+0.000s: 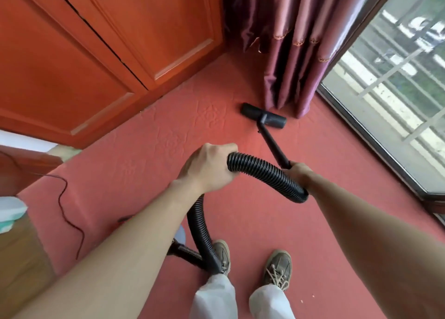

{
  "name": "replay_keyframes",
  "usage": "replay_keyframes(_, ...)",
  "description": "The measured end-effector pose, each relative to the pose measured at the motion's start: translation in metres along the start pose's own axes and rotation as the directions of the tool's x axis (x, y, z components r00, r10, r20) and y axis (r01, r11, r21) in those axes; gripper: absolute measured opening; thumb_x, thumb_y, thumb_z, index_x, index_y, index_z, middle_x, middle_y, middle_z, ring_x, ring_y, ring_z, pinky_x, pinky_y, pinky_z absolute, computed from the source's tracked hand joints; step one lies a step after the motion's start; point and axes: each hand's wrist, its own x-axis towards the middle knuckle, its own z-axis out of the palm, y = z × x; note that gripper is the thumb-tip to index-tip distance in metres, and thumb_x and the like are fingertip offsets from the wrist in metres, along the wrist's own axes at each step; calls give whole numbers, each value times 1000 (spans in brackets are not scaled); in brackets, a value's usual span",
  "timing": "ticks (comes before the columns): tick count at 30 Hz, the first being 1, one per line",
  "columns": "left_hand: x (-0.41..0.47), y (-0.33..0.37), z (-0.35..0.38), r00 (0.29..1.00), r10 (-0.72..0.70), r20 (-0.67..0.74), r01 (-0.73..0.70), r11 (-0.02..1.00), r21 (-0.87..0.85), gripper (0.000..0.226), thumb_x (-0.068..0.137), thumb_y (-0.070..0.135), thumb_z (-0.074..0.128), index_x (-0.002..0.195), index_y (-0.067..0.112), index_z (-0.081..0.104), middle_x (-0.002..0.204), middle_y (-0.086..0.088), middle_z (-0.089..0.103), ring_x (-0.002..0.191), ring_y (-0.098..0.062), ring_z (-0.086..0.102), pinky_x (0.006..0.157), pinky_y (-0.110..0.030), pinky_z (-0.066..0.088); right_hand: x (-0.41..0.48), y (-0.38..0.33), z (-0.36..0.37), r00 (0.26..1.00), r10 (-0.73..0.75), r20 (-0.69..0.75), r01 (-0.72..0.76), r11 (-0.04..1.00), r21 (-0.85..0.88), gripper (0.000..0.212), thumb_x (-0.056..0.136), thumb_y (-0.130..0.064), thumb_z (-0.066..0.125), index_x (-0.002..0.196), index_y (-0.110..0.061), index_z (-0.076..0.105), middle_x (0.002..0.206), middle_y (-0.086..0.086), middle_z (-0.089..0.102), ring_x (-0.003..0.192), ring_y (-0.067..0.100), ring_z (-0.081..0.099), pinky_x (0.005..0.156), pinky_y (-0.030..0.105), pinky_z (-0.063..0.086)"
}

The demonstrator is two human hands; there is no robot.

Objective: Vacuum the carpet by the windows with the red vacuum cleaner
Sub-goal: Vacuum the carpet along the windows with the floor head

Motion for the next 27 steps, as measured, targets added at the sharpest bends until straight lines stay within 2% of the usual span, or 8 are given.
replay_keyframes(3,-7,-13,-4,994,-31,-105,27,999,-42,17,75,19,65,72,16,49,52,2,50,51,-26,51,47,-37,44,18,-30,-7,999,6,-45,-7,1000,-16,41,92,-24,58,130,-10,59,116,15,67,105,29,64,89,31,50)
replay_keyframes(6,-19,-17,-4,986,-76,-146,65,995,-74,17,75,13,67,68,14,51,49,4,46,48,-20,45,45,-35,38,11,-38,5,998,20,-53,-22,999,-44,41,90,-21,58,129,-10,59,104,11,65,92,25,62,77,26,46)
replay_keyframes(11,-36,-17,-10,997,-11,-77,5,997,-81,17,73,12,69,68,18,55,50,9,45,46,-14,44,43,-28,37,-34,-10,32,998,18,64,-14,998,-63,42,91,-27,60,133,-20,58,107,9,66,98,21,64,75,23,40)
replay_keyframes(13,-34,-17,-13,999,16,-38,-19,997,-69,12,72,21,66,70,20,54,52,9,47,49,-19,48,46,-30,42,-55,1,40,994,7,109,-2,999,-50,42,91,-27,59,132,-22,59,103,6,65,95,17,61,75,23,39)
replay_keyframes(15,-31,-13,-15,999,52,8,-52,998,-32,13,70,30,60,74,20,52,55,8,50,54,-24,52,49,-35,46,-70,10,48,992,10,126,-4,999,-48,43,92,-30,58,133,-22,58,108,7,66,100,19,62,76,23,39)
replay_keyframes(19,-30,1,-14,985,152,81,-154,988,11,19,69,38,53,80,23,50,58,8,54,59,-29,55,53,-38,49,-83,24,59,993,79,92,-82,996,30,44,93,-32,56,135,-23,56,121,12,66,110,25,63,78,23,40)
replay_keyframes(24,-42,27,12,956,267,121,-273,961,40,22,67,41,51,79,23,53,56,7,51,59,-30,56,52,-37,49,-98,77,73,981,191,29,-193,962,195,45,89,-35,57,131,-20,57,119,11,66,107,26,65,86,26,48)
replay_keyframes(27,-60,61,47,926,331,181,-342,939,37,22,68,39,56,85,25,52,60,4,57,64,-35,59,56,-38,51,-118,134,85,968,251,23,-247,930,271,43,87,-35,56,129,-22,56,116,10,67,104,27,65,86,27,49)
